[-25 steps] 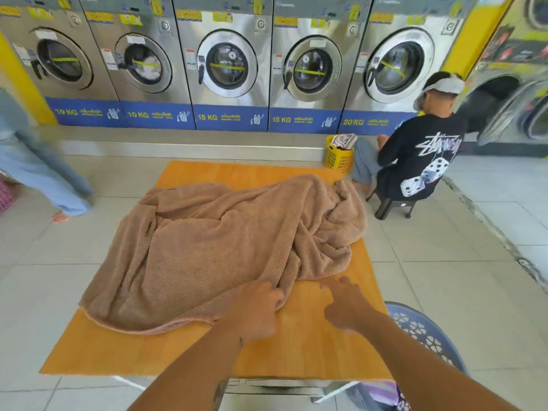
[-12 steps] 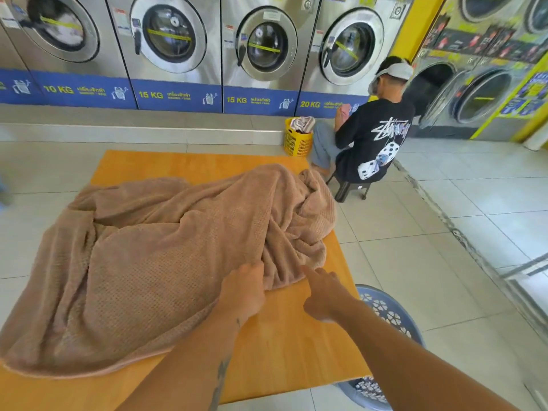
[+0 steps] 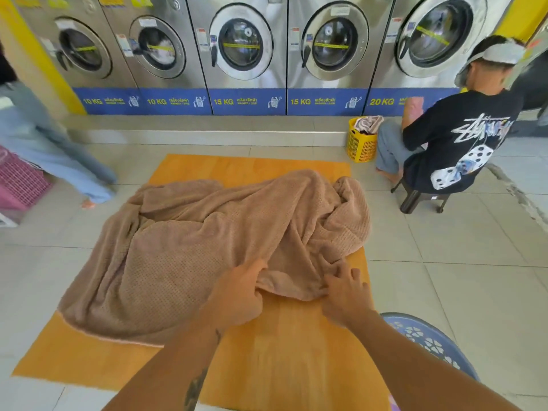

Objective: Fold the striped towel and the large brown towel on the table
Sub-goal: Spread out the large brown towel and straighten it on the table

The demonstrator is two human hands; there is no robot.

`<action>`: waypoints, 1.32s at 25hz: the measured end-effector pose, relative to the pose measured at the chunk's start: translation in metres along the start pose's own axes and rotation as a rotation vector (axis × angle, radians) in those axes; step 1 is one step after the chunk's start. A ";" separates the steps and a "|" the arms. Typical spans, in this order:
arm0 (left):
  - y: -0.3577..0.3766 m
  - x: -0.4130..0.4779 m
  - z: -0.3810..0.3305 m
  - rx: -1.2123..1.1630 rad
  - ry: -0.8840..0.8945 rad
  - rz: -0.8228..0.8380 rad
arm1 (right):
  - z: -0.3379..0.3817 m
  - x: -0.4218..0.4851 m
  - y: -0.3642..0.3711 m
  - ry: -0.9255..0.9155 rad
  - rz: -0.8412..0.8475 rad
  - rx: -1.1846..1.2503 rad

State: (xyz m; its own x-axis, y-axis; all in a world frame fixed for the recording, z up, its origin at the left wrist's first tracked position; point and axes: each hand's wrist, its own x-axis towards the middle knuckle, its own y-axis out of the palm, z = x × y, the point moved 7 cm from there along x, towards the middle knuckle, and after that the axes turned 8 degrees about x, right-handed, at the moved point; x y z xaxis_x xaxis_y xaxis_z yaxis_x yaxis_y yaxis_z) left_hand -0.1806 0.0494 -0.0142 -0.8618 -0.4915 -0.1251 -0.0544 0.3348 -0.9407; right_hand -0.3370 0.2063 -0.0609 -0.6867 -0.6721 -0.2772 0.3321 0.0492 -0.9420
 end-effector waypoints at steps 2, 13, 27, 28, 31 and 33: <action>0.008 0.000 -0.003 0.107 -0.066 0.016 | -0.030 0.011 -0.023 -0.010 -0.052 0.036; 0.042 0.054 -0.106 0.213 -0.182 0.314 | -0.141 0.006 -0.091 -0.116 -0.210 0.611; -0.018 0.072 -0.154 -0.057 -0.072 -0.321 | -0.164 0.047 -0.098 0.139 -0.205 0.359; -0.018 0.070 -0.145 -0.076 -0.106 -0.324 | -0.176 0.048 -0.099 0.209 -0.175 0.456; -0.011 0.068 -0.128 -0.056 -0.140 -0.220 | -0.193 0.053 -0.101 0.210 -0.140 0.646; -0.012 0.071 -0.129 -0.121 -0.174 -0.219 | -0.179 0.055 -0.091 0.120 -0.022 0.710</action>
State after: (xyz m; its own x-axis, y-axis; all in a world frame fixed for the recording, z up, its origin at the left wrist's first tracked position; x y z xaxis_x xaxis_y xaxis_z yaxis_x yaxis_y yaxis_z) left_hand -0.3062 0.1146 0.0287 -0.7243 -0.6893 0.0152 -0.2983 0.2933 -0.9083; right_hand -0.5205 0.2970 -0.0239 -0.7508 -0.5797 -0.3167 0.6296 -0.4829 -0.6086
